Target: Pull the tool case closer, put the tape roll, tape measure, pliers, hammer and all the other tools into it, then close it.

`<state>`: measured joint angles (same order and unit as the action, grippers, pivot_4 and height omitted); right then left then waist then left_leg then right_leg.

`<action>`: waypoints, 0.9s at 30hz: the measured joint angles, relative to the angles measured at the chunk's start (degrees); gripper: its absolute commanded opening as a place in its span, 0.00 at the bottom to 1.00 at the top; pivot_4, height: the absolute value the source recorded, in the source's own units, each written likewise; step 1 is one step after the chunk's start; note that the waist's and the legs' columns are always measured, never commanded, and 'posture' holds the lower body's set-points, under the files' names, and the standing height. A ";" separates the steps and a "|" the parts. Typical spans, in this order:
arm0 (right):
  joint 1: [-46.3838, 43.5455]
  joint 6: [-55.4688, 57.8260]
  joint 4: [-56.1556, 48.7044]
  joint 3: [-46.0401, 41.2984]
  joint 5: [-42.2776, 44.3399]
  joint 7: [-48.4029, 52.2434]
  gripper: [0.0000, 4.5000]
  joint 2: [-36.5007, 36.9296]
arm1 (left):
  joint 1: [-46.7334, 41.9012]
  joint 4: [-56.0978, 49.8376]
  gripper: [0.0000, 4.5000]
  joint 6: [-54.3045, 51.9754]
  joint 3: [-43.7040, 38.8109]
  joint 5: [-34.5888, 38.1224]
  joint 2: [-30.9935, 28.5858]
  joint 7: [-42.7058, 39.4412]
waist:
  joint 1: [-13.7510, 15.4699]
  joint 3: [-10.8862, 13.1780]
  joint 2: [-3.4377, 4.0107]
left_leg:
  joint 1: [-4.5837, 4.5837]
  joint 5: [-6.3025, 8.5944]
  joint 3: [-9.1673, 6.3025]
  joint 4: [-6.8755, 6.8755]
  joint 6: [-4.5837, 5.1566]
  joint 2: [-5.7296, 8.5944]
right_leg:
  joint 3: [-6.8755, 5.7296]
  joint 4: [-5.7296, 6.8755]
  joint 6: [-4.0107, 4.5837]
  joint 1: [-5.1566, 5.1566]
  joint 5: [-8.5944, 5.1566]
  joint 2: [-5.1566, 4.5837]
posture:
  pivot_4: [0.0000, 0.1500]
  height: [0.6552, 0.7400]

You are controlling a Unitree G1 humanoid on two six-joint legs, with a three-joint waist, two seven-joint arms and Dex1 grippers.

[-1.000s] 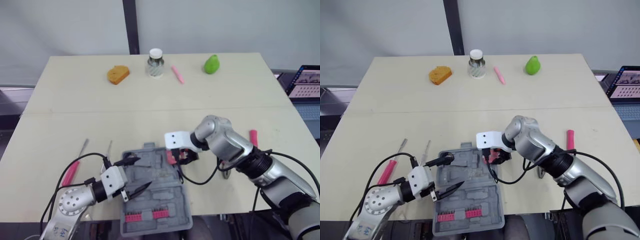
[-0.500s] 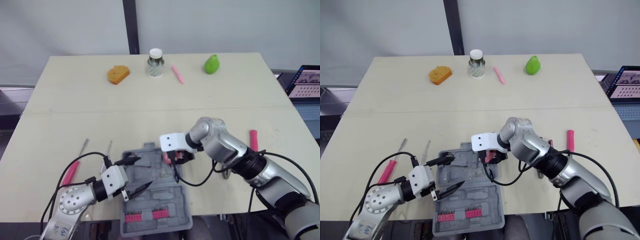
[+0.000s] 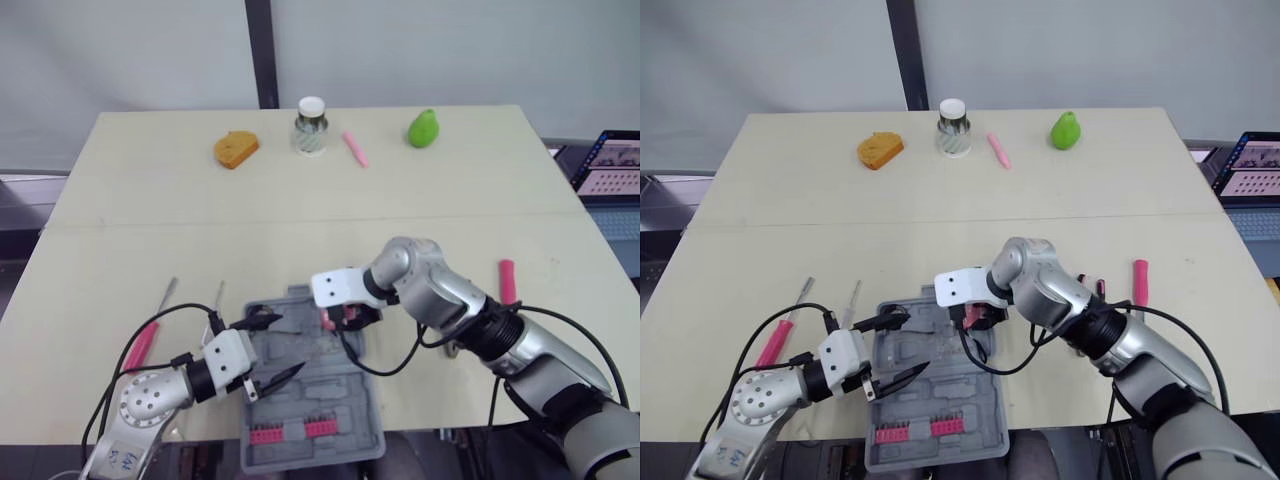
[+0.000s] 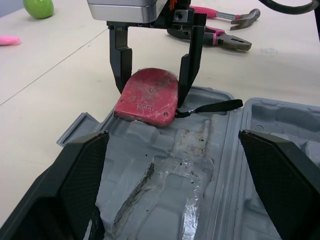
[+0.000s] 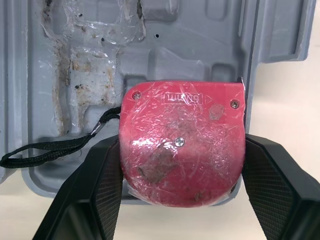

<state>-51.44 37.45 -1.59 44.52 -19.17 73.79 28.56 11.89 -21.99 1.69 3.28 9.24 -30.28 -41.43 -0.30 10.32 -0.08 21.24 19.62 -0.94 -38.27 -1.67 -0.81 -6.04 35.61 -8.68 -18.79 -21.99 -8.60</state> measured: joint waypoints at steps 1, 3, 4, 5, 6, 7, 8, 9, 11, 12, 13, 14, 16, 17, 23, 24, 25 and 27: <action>0.00 -0.08 0.06 0.00 -0.04 -0.06 0.65 -0.02 | 0.00 -0.01 1.00 -0.05 0.00 0.00 0.00 0.00 | 0.00 0.00 0.00 | 0.00 0.00 0.00 0.00 0.00 0.00 | 0.00 0.00 0.00 0.00 0.00 0.00 | 1.00 1.00; 0.01 -0.34 0.13 0.00 -0.15 -0.18 0.65 -0.04 | 0.00 -0.02 1.00 -0.19 0.00 0.00 0.00 0.00 | 0.00 0.00 0.00 | 0.00 0.00 0.00 0.00 0.00 0.00 | 0.00 0.00 0.00 0.00 0.00 0.00 | 1.00 1.00; 0.01 -0.52 0.15 0.00 -0.20 -0.23 0.65 -0.04 | -0.01 -0.03 1.00 -0.26 0.01 0.00 0.00 0.00 | 0.00 0.00 0.00 | 0.00 0.00 0.00 0.00 0.00 0.00 | 0.00 0.00 0.00 0.00 0.00 0.00 | 1.00 1.00; 0.02 -0.79 0.17 0.00 -0.29 -0.26 0.65 -0.05 | -0.02 -0.03 1.00 -0.32 0.01 0.00 0.00 0.01 | -0.01 0.00 0.00 | 0.00 0.00 0.00 0.00 0.00 0.00 | 0.00 0.00 0.00 0.00 0.00 0.00 | 1.00 1.00; 0.03 -1.00 0.18 0.00 -0.44 -0.27 0.65 -0.06 | -0.04 -0.05 1.00 -0.37 0.02 0.00 0.00 0.01 | -0.01 0.00 0.00 | 0.00 0.00 0.00 0.00 0.00 0.00 | 0.00 0.00 0.00 0.00 0.00 0.00 | 1.00 1.00; 0.04 -1.13 0.19 0.00 -0.56 -0.28 0.65 -0.08 | -0.07 -0.09 1.00 -0.41 0.03 0.00 0.00 0.01 | -0.01 0.00 0.00 | 0.00 0.00 0.00 0.00 0.00 0.00 | 0.00 0.00 0.00 0.00 0.00 0.00 | 1.00 1.00; 0.05 -1.19 0.19 0.00 -0.62 -0.28 0.65 -0.10 | -0.09 -0.12 1.00 -0.46 0.07 0.00 0.00 0.02 | -0.01 0.00 0.00 | 0.00 0.00 0.00 0.00 0.00 0.00 | 0.00 0.00 0.00 0.00 0.00 0.00 | 1.00 1.00; 0.06 -1.21 0.19 0.00 -0.66 -0.28 0.65 -0.12 | -0.10 -0.13 1.00 -0.50 0.09 0.00 0.00 0.02 | -0.01 0.00 0.00 | 0.00 0.00 0.00 0.00 0.00 0.00 | 0.00 0.00 0.00 0.00 0.00 0.00 | 1.00 1.00; 0.12 -1.27 0.19 0.00 -0.76 -0.28 0.65 -0.13 | -0.12 -0.14 1.00 -0.57 0.10 0.00 0.00 0.01 | -0.01 0.00 0.00 | 0.00 0.00 0.00 0.00 0.00 0.00 | 0.00 0.00 0.00 0.00 0.00 0.00 | 1.00 1.00; 0.19 -1.34 0.19 0.02 -0.94 -0.28 0.65 -0.13 | -0.15 -0.14 1.00 -0.58 0.10 0.00 0.00 0.01 | -0.01 0.00 0.00 | 0.00 0.00 0.00 0.00 0.00 0.00 | 0.00 0.00 0.00 0.00 0.00 0.00 | 1.00 1.00; 0.27 -1.37 0.20 0.03 -1.09 -0.28 0.65 -0.13 | -0.18 -0.14 1.00 -0.58 0.10 0.00 0.00 0.01 | 0.00 0.00 0.00 | 0.00 0.00 0.00 0.00 0.00 0.00 | 0.00 0.00 0.00 0.00 0.00 0.00 | 1.00 1.00; 0.32 -1.42 0.22 0.05 -1.15 -0.28 0.65 -0.13 | -0.21 -0.14 1.00 -0.61 0.10 0.00 0.00 0.01 | 0.00 0.00 0.00 | 0.00 0.00 0.00 0.00 0.00 0.00 | 0.00 0.00 0.00 0.00 0.00 0.00 | 1.00 1.00; 0.35 -1.62 0.75 0.08 -1.22 -0.28 0.65 -0.16 | -0.36 -0.14 1.00 -0.76 0.11 0.00 0.02 0.02 | 0.01 0.00 0.00 | 0.00 0.00 0.00 0.00 0.00 0.00 | 0.00 0.00 0.00 0.00 0.00 0.00 | 1.00 1.00; 0.36 -1.77 1.07 0.10 -1.27 -0.28 0.65 -0.16 | -0.41 -0.16 1.00 -0.89 0.13 0.00 0.06 0.04 | 0.01 0.00 0.00 | 0.00 0.00 0.00 0.00 0.00 0.00 | 0.00 0.00 0.00 0.00 0.00 0.00 | 1.00 1.00; 0.38 -2.46 1.65 0.14 -1.88 -0.28 0.65 -0.37 | -0.52 -0.45 1.00 -1.34 0.31 0.00 0.16 0.05 | 0.00 0.00 0.00 | 0.00 0.00 0.01 0.00 0.00 0.00 | 0.00 0.00 0.00 0.00 0.00 0.00 | 1.00 1.00; 0.38 -2.47 1.65 0.14 -1.92 -0.28 0.65 -0.40 | -0.52 -0.46 1.00 -1.38 0.31 0.00 0.16 0.05 | 0.00 0.00 0.00 | 0.00 0.00 0.01 0.00 0.00 0.00 | 0.00 0.00 0.00 0.00 0.00 0.00 | 1.00 1.00; 0.39 -2.47 1.65 0.14 -1.98 -0.28 0.65 -0.44 | -0.52 -0.47 1.00 -1.43 0.31 0.00 0.16 0.05 | 0.00 0.00 0.00 | 0.00 0.00 0.00 0.00 0.00 0.00 | 0.00 0.00 0.00 0.00 0.00 0.00 | 1.00 1.00; 0.46 -2.46 1.65 0.13 -2.24 -0.28 0.76 -0.57 | -0.53 -0.49 1.00 -1.53 0.31 0.00 0.16 0.05 | -0.01 0.00 0.00 | 0.00 0.00 0.01 0.00 0.00 0.00 | 0.00 0.00 0.00 0.00 0.00 0.00 | 1.00 1.00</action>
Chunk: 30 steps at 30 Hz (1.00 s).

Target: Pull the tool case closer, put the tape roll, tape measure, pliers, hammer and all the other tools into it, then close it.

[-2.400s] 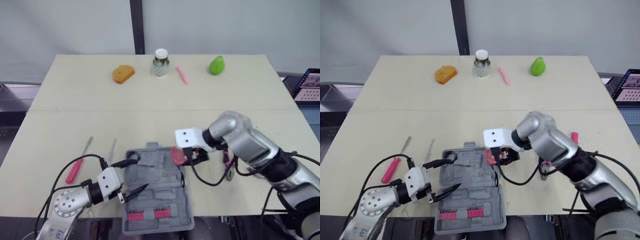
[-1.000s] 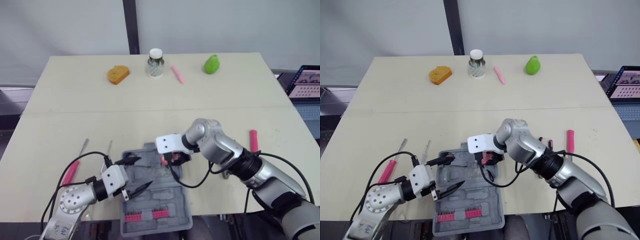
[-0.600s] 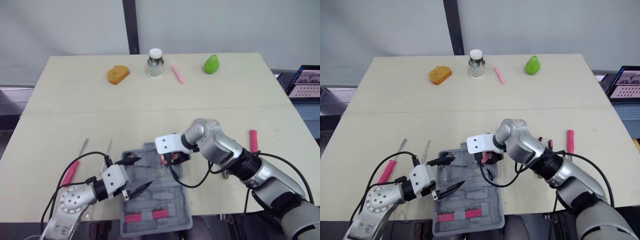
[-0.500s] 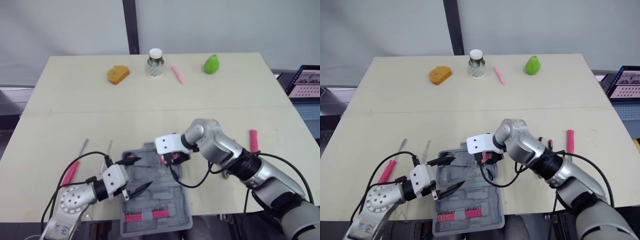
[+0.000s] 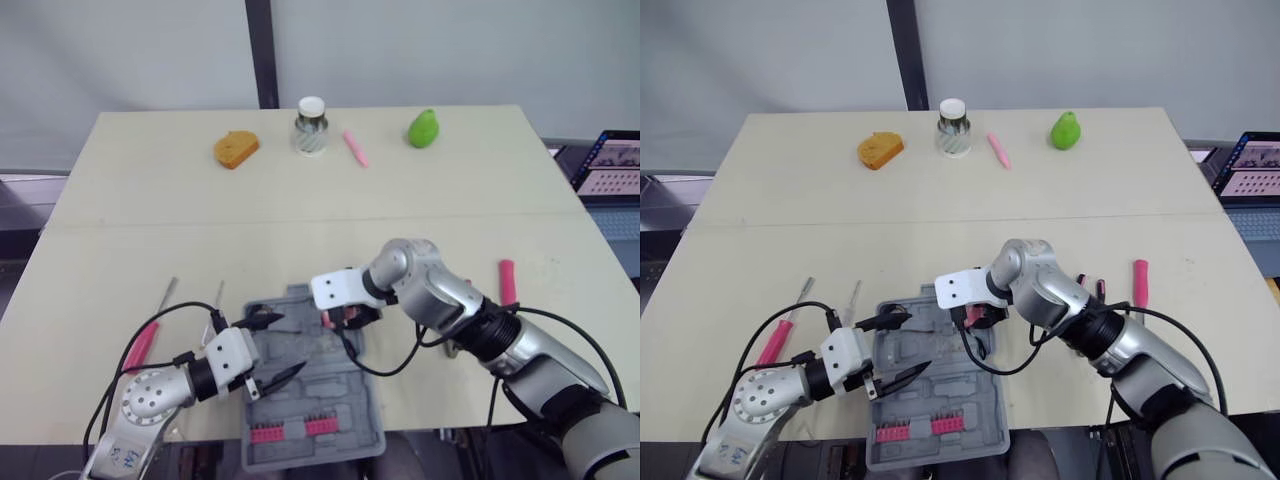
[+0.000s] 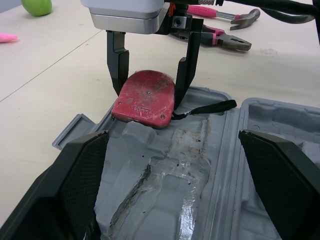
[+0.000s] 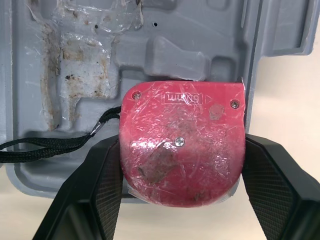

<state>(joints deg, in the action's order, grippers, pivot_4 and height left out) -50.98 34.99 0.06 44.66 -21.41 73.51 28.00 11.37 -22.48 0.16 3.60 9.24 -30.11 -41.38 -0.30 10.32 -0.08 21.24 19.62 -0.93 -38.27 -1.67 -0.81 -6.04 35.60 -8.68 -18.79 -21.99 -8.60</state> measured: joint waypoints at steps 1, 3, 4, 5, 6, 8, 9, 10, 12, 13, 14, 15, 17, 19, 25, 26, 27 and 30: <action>0.04 0.00 0.00 0.00 -0.09 0.00 0.88 -0.09 | -0.01 -0.01 1.00 -0.07 0.01 0.00 0.00 0.00 | 0.00 0.00 0.00 | 0.00 0.00 0.00 0.00 0.00 0.00 | 0.00 0.00 0.00 0.00 0.00 0.00 | 1.00 1.00; 0.25 0.03 -0.02 0.00 -0.08 0.00 0.98 -0.39 | -0.07 -0.09 1.00 -0.20 0.05 0.00 0.02 0.00 | 0.00 0.00 0.00 | 0.00 0.00 0.00 0.00 0.00 0.00 | 0.00 0.00 0.00 0.00 0.00 0.00 | 1.00 1.00; 0.31 0.07 -0.08 0.00 -0.08 0.00 0.98 -0.48 | -0.13 -0.13 1.00 -0.24 0.13 0.00 0.03 0.00 | 0.00 0.00 0.00 | 0.00 0.00 0.00 0.00 0.00 0.00 | 0.00 0.00 0.00 0.00 0.00 0.00 | 1.00 1.00; 0.35 0.13 -0.34 -0.02 -0.08 0.00 0.98 -0.47 | -0.26 -0.17 1.00 -0.27 0.31 0.00 0.04 0.00 | 0.02 0.00 0.00 | 0.00 0.00 0.00 0.00 0.00 0.00 | 0.00 0.00 0.00 0.00 0.00 0.00 | 1.00 1.00; 0.37 0.22 -0.70 -0.05 -0.08 0.00 0.98 -0.46 | -0.40 -0.24 1.00 -0.31 0.44 0.00 0.05 -0.01 | 0.02 0.00 0.00 | 0.00 0.00 0.00 0.00 0.00 0.00 | 0.00 0.00 0.00 0.00 0.00 0.00 | 1.00 1.00; 0.44 0.56 -1.84 -0.18 -0.04 0.01 0.98 -0.37 | -0.59 -0.56 1.00 -0.35 0.56 0.01 0.05 -0.01 | 0.01 0.00 0.00 | 0.00 0.00 0.00 0.00 0.00 0.00 | 0.00 0.00 0.00 0.00 0.00 0.00 | 1.00 1.00; 0.46 0.97 -2.50 -0.27 0.07 0.02 0.98 -0.34 | -0.63 -0.79 1.00 -0.39 0.61 0.02 0.05 -0.01 | 0.00 0.00 0.00 | 0.00 0.00 0.00 0.00 0.00 0.00 | 0.00 0.00 0.00 0.00 0.00 0.00 | 1.00 1.00; 0.48 1.40 -3.21 -0.45 0.22 0.04 0.98 -0.21 | -0.65 -1.21 1.00 -0.46 0.72 0.06 0.05 -0.02 | 0.00 0.00 0.00 | 0.00 0.00 0.00 0.00 0.00 0.00 | 0.00 0.00 0.00 0.00 0.00 0.00 | 1.00 1.00; 0.67 2.41 -5.17 -1.21 0.94 0.42 0.98 0.56 | -0.67 -1.50 1.00 -0.57 0.87 0.11 0.04 -0.02 | 0.10 0.00 0.00 | 0.01 0.00 -0.01 0.00 0.00 0.01 | 0.01 0.00 0.00 0.00 0.00 -0.01 | 1.00 1.00; 0.77 3.12 -6.80 -2.24 1.59 0.77 0.98 1.11 | -0.68 -1.50 1.00 -0.79 0.88 0.12 0.04 -0.02 | 0.11 0.00 0.00 | 0.01 0.00 -0.01 0.00 0.00 0.01 | 0.01 0.00 0.00 0.00 0.00 0.00 | 1.00 1.00; 0.89 3.87 -8.59 -3.38 2.44 1.03 0.98 1.75 | -0.67 -1.51 1.00 -0.90 0.92 0.13 0.04 -0.02 | 0.10 0.00 0.00 | 0.01 0.00 -0.01 0.00 0.00 0.01 | 0.01 -0.01 0.00 0.00 0.00 0.00 | 1.00 1.00; 1.62 5.12 -11.47 -5.53 3.87 1.47 0.98 2.73 | -0.62 -1.63 1.00 -0.97 0.95 0.21 0.04 -0.02 | 0.17 0.00 0.00 | 0.02 0.00 -0.02 0.00 0.00 0.00 | 0.00 -0.01 0.00 0.00 0.00 0.00 | 1.00 1.00; 3.06 5.64 -14.40 -8.23 6.16 1.85 0.98 3.96 | -0.47 -1.77 1.00 -1.13 0.99 0.36 0.03 -0.01 | 0.17 0.00 0.00 | 0.02 0.00 -0.01 0.01 0.00 0.01 | 0.01 -0.01 0.00 0.01 0.00 0.00 | 1.00 1.00; 5.83 4.58 -16.26 -11.71 9.64 1.89 0.98 5.10 | 0.05 -2.15 1.00 -1.38 0.92 0.65 0.00 -0.04 | 0.19 0.00 0.00 | 0.00 0.00 -0.01 0.01 0.00 0.00 | 0.01 -0.03 0.00 0.03 0.00 -0.01 | 1.00 1.00; 16.21 -9.79 -10.96 -24.08 18.45 -4.70 0.59 3.04 | 1.32 -2.33 1.00 -1.39 0.19 1.83 -1.04 -0.98 | 0.14 0.00 -0.01 | -0.04 0.00 0.05 0.04 0.00 -0.01 | 0.02 -0.06 0.00 0.05 0.00 -0.01 | 1.00 1.00; 17.61 -12.53 -9.36 -25.43 19.59 -5.45 0.59 2.67 | 1.29 -2.30 1.00 -1.40 -0.17 1.88 -1.33 -1.12 | 0.19 0.00 -0.01 | -0.04 0.00 0.05 0.04 0.00 0.00 | 0.02 -0.06 0.00 0.05 0.00 -0.01 | 1.00 1.00; 18.96 -14.67 -7.51 -27.23 21.12 -6.53 0.59 1.44 | 1.10 -2.24 1.00 -1.44 -0.39 1.91 -1.49 -1.20 | 0.18 0.00 -0.02 | -0.05 0.00 0.05 0.03 0.00 -0.01 | 0.02 -0.06 0.00 0.07 0.00 0.00 | 1.00 1.00; 20.96 -20.14 -3.33 -29.36 24.30 -8.57 0.59 -1.97 | -0.23 -2.22 1.00 -1.55 -0.33 1.93 -1.45 -1.24 | 0.06 0.00 -0.01 | -0.06 0.00 0.06 0.04 0.00 -0.02 | 0.02 -0.05 0.00 0.06 0.00 0.00 | 1.00 1.00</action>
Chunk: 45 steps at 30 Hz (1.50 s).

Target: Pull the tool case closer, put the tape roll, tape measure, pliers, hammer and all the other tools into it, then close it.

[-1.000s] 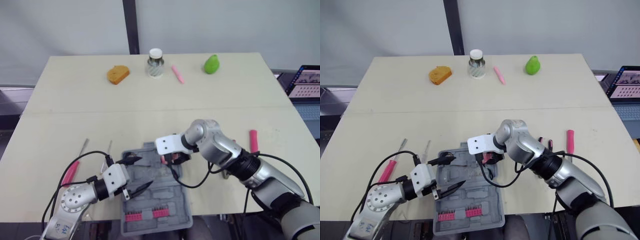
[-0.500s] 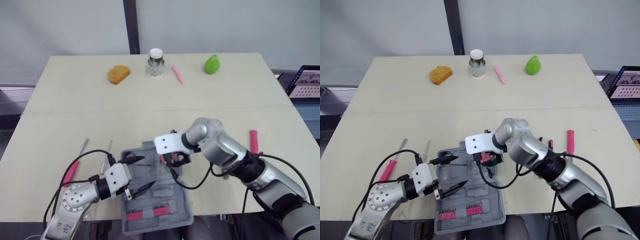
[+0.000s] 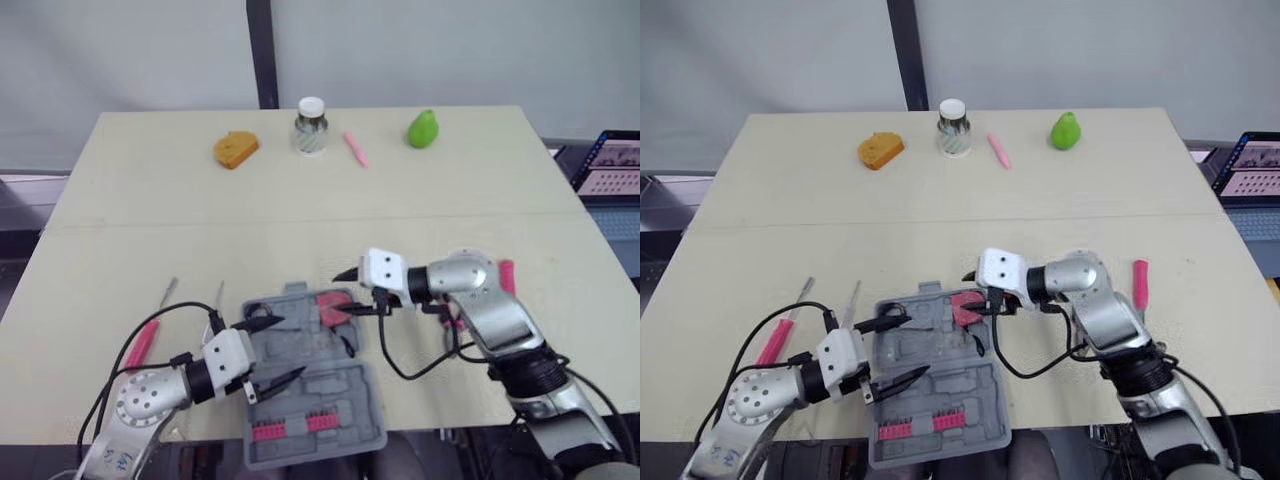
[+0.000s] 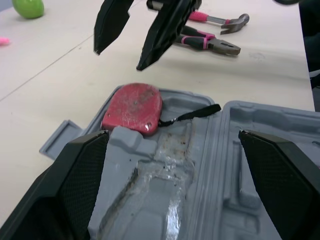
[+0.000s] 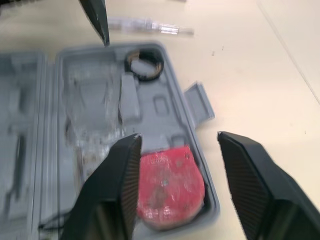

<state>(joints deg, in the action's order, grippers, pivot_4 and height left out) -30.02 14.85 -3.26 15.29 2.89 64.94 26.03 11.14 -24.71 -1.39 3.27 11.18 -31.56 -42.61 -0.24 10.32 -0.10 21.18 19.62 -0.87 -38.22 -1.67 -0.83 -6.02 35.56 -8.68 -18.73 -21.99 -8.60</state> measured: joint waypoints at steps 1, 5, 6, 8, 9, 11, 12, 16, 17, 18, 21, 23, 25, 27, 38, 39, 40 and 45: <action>0.23 -1.43 0.92 0.02 0.35 -0.18 0.59 -0.22 | -0.40 0.00 1.00 -0.07 0.04 0.00 0.00 0.00 | 0.00 0.00 0.00 | 0.00 0.00 0.00 0.01 0.00 0.00 | 0.00 0.00 0.00 0.00 0.00 0.00 | 1.00 1.00; 1.46 -6.76 5.61 0.38 0.29 -1.33 0.59 -1.13 | -0.85 0.00 1.00 -0.50 0.11 0.00 0.03 0.02 | 0.00 0.00 0.00 | -0.01 0.00 -0.01 0.01 0.00 0.01 | 0.00 0.00 0.00 0.00 0.00 0.00 | 1.00 1.00; 1.75 -7.92 7.01 0.78 0.00 -1.55 0.59 -1.33 | -0.85 0.00 1.00 -0.52 0.14 0.00 0.04 0.02 | -0.01 0.00 0.00 | 0.00 0.00 0.00 0.00 0.00 0.01 | 0.00 0.00 0.00 0.00 0.00 0.00 | 1.00 1.00; 1.91 -9.11 9.26 1.44 -0.26 -1.73 0.59 -1.67 | -0.84 0.00 1.00 -0.55 0.14 0.00 0.03 0.01 | 0.01 0.00 0.00 | 0.00 0.00 0.00 -0.01 0.00 0.01 | 0.00 0.00 0.00 0.00 0.00 0.00 | 1.00 1.00; 1.90 -9.98 10.35 1.87 -0.50 -1.76 0.59 -1.71 | -0.84 0.00 1.00 -0.56 0.14 0.00 0.03 0.01 | 0.03 0.00 0.00 | 0.00 0.00 -0.01 -0.01 0.00 0.01 | 0.00 0.00 0.00 0.00 0.00 0.00 | 1.00 1.00; 1.91 -11.30 11.88 2.45 -1.03 -1.91 0.59 -1.89 | -0.84 -0.01 1.00 -0.59 0.14 0.00 0.03 0.01 | 0.02 0.00 0.00 | 0.00 0.00 0.00 -0.01 0.00 0.01 | 0.00 0.00 0.00 0.00 0.00 0.00 | 1.00 1.00; 1.91 -12.06 12.79 2.58 -1.38 -2.01 0.59 -1.96 | -0.84 -0.01 1.00 -0.63 0.14 -0.01 0.03 0.02 | 0.02 0.00 0.00 | 0.00 0.00 -0.01 -0.01 0.00 0.00 | 0.00 0.00 0.00 0.00 0.00 0.00 | 1.00 1.00; 1.83 -13.48 15.51 3.12 -2.29 -2.32 0.59 -2.31 | -0.84 -0.03 1.00 -1.16 0.14 -0.01 0.03 0.04 | 0.00 0.00 0.00 | 0.00 0.00 0.00 -0.01 0.00 0.00 | 0.00 0.00 0.00 0.00 0.00 0.00 | 1.00 1.00; 1.64 -13.71 16.09 3.24 -2.39 -2.50 0.59 -2.56 | -0.84 -0.03 1.00 -1.20 0.14 -0.01 0.03 0.04 | -0.01 0.00 0.00 | -0.01 0.00 0.00 -0.01 0.00 0.00 | 0.00 0.00 0.00 0.00 0.00 0.00 | 1.00 1.00; 1.30 -13.82 16.63 3.31 -2.56 -2.67 0.47 -2.78 | -0.84 -0.04 1.00 -1.23 0.14 -0.01 0.03 0.04 | -0.01 0.00 0.00 | -0.01 0.00 0.00 -0.01 0.00 0.00 | 0.00 0.00 0.00 0.00 0.00 0.00 | 1.00 1.00; 0.79 -14.31 17.63 3.46 -2.81 -3.16 0.30 -3.02 | -0.84 -0.05 1.00 -1.52 0.14 -0.01 0.02 0.03 | 0.06 0.00 0.00 | -0.02 0.00 -0.01 -0.01 0.00 0.00 | 0.00 0.00 0.00 0.01 0.00 0.00 | 1.00 1.00; 0.79 -14.84 18.09 3.71 -2.98 -3.26 0.30 -3.25 | -0.84 -0.06 1.00 -1.64 0.14 -0.01 0.02 0.04 | 0.07 0.00 0.00 | -0.02 0.00 -0.01 -0.02 0.00 0.01 | 0.00 0.00 0.00 0.02 0.00 0.00 | 1.00 1.00; 0.79 -14.98 18.30 3.79 -3.03 -3.30 0.30 -3.33 | -0.84 -0.06 1.00 -1.70 0.14 -0.02 0.02 0.04 | 0.09 0.00 0.00 | -0.02 0.00 -0.01 -0.02 0.00 0.01 | 0.00 0.00 0.00 0.03 0.00 0.00 | 1.00 1.00; 0.79 -15.02 18.34 3.82 -3.13 -3.31 0.30 -3.33 | -0.84 -0.07 1.00 -1.71 0.14 -0.02 0.02 0.04 | 0.09 0.00 0.00 | -0.03 0.00 -0.02 -0.02 0.00 0.01 | 0.00 0.00 0.00 0.03 0.00 0.00 | 1.00 1.00; -0.57 -16.47 21.17 4.66 -5.15 -5.82 0.30 -3.31 | -0.86 -0.11 1.00 -1.77 0.15 -0.02 0.02 -0.01 | 0.11 -0.02 0.00 | -0.09 0.00 -0.03 -0.03 0.00 0.01 | 0.00 0.00 0.00 0.10 0.00 0.00 | 1.00 1.00; -0.65 -16.58 21.48 4.79 -5.22 -6.02 0.30 -3.31 | -0.86 -0.11 1.00 -1.80 0.15 -0.02 0.02 -0.04 | 0.12 -0.04 0.00 | -0.11 0.00 -0.03 -0.03 0.00 0.01 | 0.00 0.00 0.00 0.12 0.00 0.00 | 1.00 1.00; -0.64 -16.60 21.59 4.83 -5.22 -6.11 0.30 -3.31 | -0.86 -0.12 1.00 -1.83 0.15 -0.02 0.00 -0.05 | 0.13 -0.06 -0.01 | -0.13 0.00 -0.04 -0.03 0.00 0.01 | 0.00 0.00 0.00 0.15 0.00 0.00 | 1.00 1.00; -0.32 -17.26 22.83 6.01 -5.23 -6.43 0.30 -3.29 | -0.83 -0.13 1.00 -2.29 0.16 -0.01 -0.04 -0.23 | 0.14 -0.34 -0.02 | -0.24 0.00 -0.04 -0.02 0.00 0.01 | 0.00 -0.01 0.00 0.26 0.00 0.00 | 1.00 1.00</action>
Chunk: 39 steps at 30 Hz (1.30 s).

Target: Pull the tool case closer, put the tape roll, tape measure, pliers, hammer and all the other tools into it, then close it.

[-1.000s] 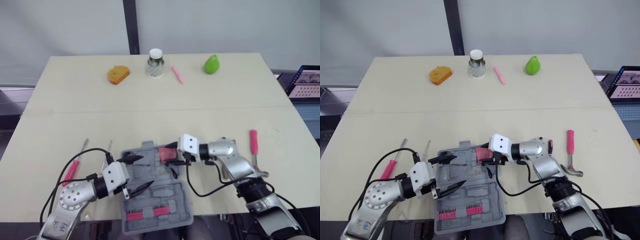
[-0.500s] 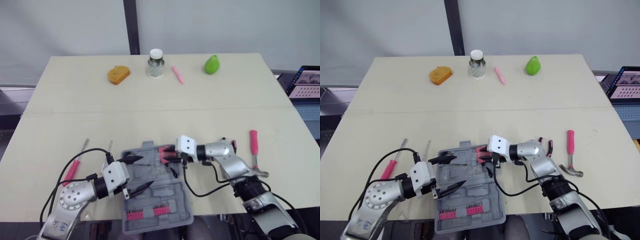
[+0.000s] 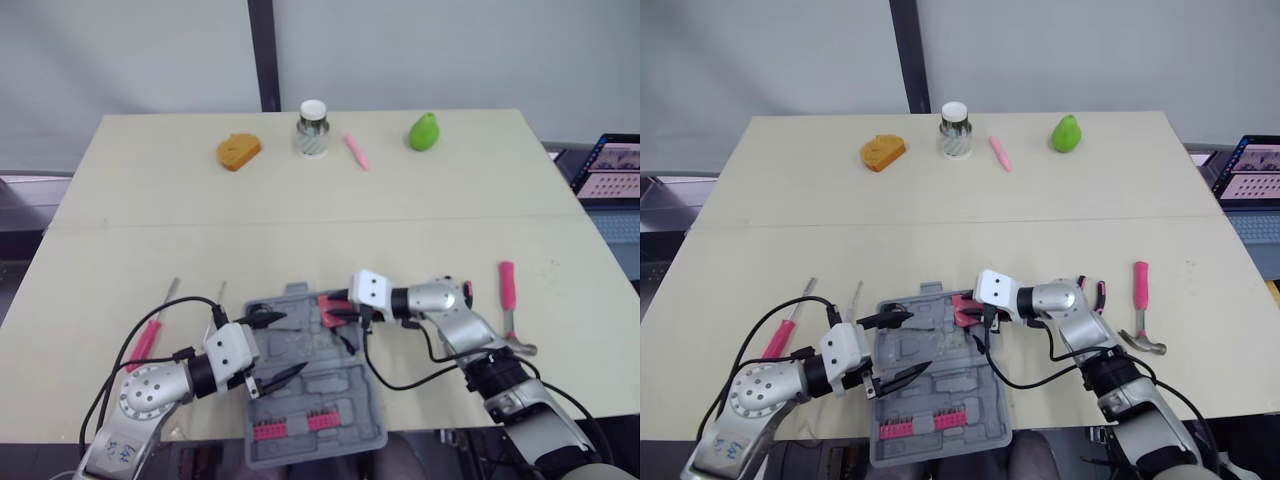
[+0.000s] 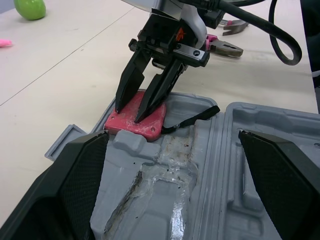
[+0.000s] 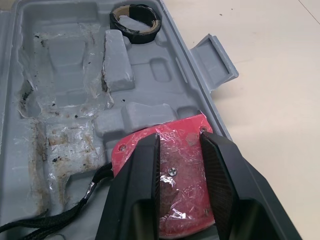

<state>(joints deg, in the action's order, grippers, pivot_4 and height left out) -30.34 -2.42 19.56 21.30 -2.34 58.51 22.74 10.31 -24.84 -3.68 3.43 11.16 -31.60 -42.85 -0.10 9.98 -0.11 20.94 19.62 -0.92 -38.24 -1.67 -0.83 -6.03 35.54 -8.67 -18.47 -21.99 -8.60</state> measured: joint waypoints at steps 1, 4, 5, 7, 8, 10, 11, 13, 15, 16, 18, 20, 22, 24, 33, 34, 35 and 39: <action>-0.03 0.02 0.29 0.27 0.00 -0.01 0.30 0.04 | 0.00 -0.01 1.00 -0.06 0.00 0.00 -0.01 -0.13 | 0.01 -0.15 0.00 | -0.01 0.00 0.00 0.00 0.00 0.00 | 0.00 0.00 0.00 0.01 0.00 0.00 | 1.00 1.00; 0.01 0.52 0.74 0.45 0.08 0.12 0.30 0.03 | 0.04 -0.33 1.00 -0.60 0.00 0.04 -0.13 -0.55 | 0.08 -0.39 0.02 | -0.22 0.00 -0.01 0.07 0.00 0.01 | 0.00 -0.05 0.00 0.22 0.00 0.00 | 1.00 1.00; 0.02 1.39 0.82 0.39 0.39 0.33 0.30 -0.13 | 0.08 -0.40 1.00 -0.83 0.02 0.07 -0.15 -0.66 | 0.10 -0.39 0.03 | -0.43 0.00 -0.01 0.15 -0.01 0.01 | 0.00 -0.16 0.00 0.47 0.00 0.00 | 1.00 1.00; 0.30 4.22 1.29 -0.46 1.99 0.78 0.30 -0.98 | 0.28 -0.66 1.00 -1.40 0.05 0.11 -0.27 -0.84 | 0.09 -0.45 0.06 | -0.79 0.03 -0.04 0.29 -0.04 -0.03 | -0.04 -0.51 0.01 0.99 -0.01 0.04 | 1.00 1.00; 0.34 5.11 1.71 -1.01 2.66 0.91 0.30 -1.40 | 0.29 -0.83 1.00 -1.52 0.05 0.12 -0.34 -0.92 | 0.07 -0.48 0.08 | -0.78 0.03 -0.04 0.30 -0.04 -0.03 | -0.04 -0.53 0.01 0.99 -0.01 0.04 | 1.00 1.00; 0.25 5.12 2.76 -1.29 3.10 1.04 0.30 -1.78 | 0.29 -1.15 1.00 -1.76 0.05 0.13 -0.38 -1.01 | 0.04 -0.65 0.13 | -0.79 0.03 -0.05 0.29 -0.04 -0.03 | -0.04 -0.54 0.01 0.99 -0.01 0.05 | 1.00 1.00; 0.17 4.87 3.25 -1.28 3.10 1.13 0.30 -1.79 | 0.28 -1.25 1.00 -1.90 0.05 0.14 -0.39 -1.04 | 0.04 -0.83 0.18 | -0.79 0.04 -0.05 0.30 -0.05 -0.03 | -0.04 -0.56 0.01 1.00 -0.01 0.05 | 1.00 1.00; 0.11 4.57 3.74 -1.28 3.09 1.20 0.30 -1.79 | 0.28 -1.29 1.00 -2.02 0.04 0.14 -0.50 -1.07 | 0.08 -1.02 0.24 | -0.79 0.04 -0.05 0.30 -0.05 -0.03 | -0.04 -0.57 0.01 1.01 -0.01 0.04 | 1.00 1.00; 0.02 3.44 4.49 -1.26 3.09 1.25 0.30 -1.80 | 0.27 -1.29 1.00 -2.11 0.04 0.14 -0.61 -1.10 | 0.10 -1.09 0.23 | -0.79 0.04 -0.06 0.29 -0.05 -0.03 | -0.04 -0.58 0.01 1.02 -0.01 0.05 | 1.00 1.00; 0.02 2.83 4.77 -1.26 3.09 1.30 0.30 -1.80 | 0.25 -1.29 1.00 -2.13 0.03 0.14 -0.63 -1.10 | 0.11 -1.11 0.23 | -0.79 0.04 -0.06 0.29 -0.05 -0.02 | -0.04 -0.59 0.01 1.02 -0.01 0.05 | 1.00 1.00; 0.46 2.67 4.70 -2.03 4.33 1.96 0.30 -1.83 | -0.06 -1.28 1.00 -2.66 -0.07 0.34 -0.66 -1.03 | 0.15 -1.11 0.24 | -0.76 0.04 -0.07 0.29 -0.05 -0.02 | -0.04 -0.61 0.01 1.01 -0.01 0.05 | 1.00 1.00; 2.61 5.40 1.33 -4.31 8.08 3.64 0.30 -1.48 | -0.44 -1.27 1.00 -4.37 -1.11 2.04 -0.63 -0.63 | 0.29 -1.05 0.27 | -0.65 0.05 -0.15 0.30 -0.05 -0.03 | -0.10 -0.67 0.01 0.98 -0.01 0.05 | 1.00 1.00; 5.45 10.64 -3.90 -6.20 12.15 5.52 0.30 0.65 | -0.57 -1.27 1.00 -6.73 -4.05 4.22 -0.74 -0.04 | 0.25 -0.70 0.49 | -0.55 0.05 -0.14 0.26 -0.04 -0.02 | -0.09 -0.70 -0.02 0.93 0.01 0.04 | 1.00 1.00; 8.14 17.41 -10.78 -10.37 17.05 6.92 0.30 6.11 | 0.53 -1.12 1.00 -9.29 -9.16 6.63 -1.91 0.64 | 0.24 -0.27 0.71 | -0.48 0.06 -0.12 0.23 -0.02 -0.01 | -0.08 -0.72 -0.04 0.87 0.02 0.04 | 1.00 1.00; 28.06 32.23 -15.18 -41.61 29.91 8.44 0.98 28.09 | 8.40 14.02 1.00 -15.06 -37.20 13.37 -8.82 0.21 | 1.19 0.41 0.06 | -0.49 0.11 0.04 0.35 0.06 -0.03 | -0.12 -0.94 -0.08 0.86 0.04 0.06 | 1.00 1.00; 29.38 31.52 -12.39 -43.82 29.91 7.89 0.98 28.11 | 8.47 16.21 1.00 -14.93 -39.52 13.59 -9.11 0.27 | 1.22 0.42 0.03 | -0.49 0.12 0.07 0.34 0.08 -0.03 | -0.09 -0.95 -0.11 0.87 0.06 0.04 | 1.00 1.00; 30.22 30.53 -8.96 -46.08 29.78 6.89 0.98 28.11 | 8.47 18.63 1.00 -14.73 -41.76 13.74 -9.29 0.34 | 1.24 0.43 0.03 | -0.52 0.14 0.11 0.32 0.10 -0.01 | -0.05 -0.95 -0.13 0.88 0.07 0.02 | 1.00 1.00; 30.52 24.19 2.97 -53.47 28.78 0.53 0.98 27.40 | 8.10 26.19 1.00 -12.59 -46.59 13.79 -9.39 1.39 | 1.22 0.51 0.11 | -0.56 0.16 0.14 0.37 0.08 -0.03 | -0.03 -0.97 -0.13 0.87 0.07 0.02 | 1.00 1.00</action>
<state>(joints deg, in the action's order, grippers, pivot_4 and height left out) 0.18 21.77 22.54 -32.17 26.44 59.03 50.14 18.41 1.35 -16.27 -43.16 24.96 -40.99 -41.45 1.12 10.49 0.00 20.38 19.79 -0.78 -37.87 -1.59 -0.86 -6.05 34.57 -8.81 -17.60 -21.92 -8.58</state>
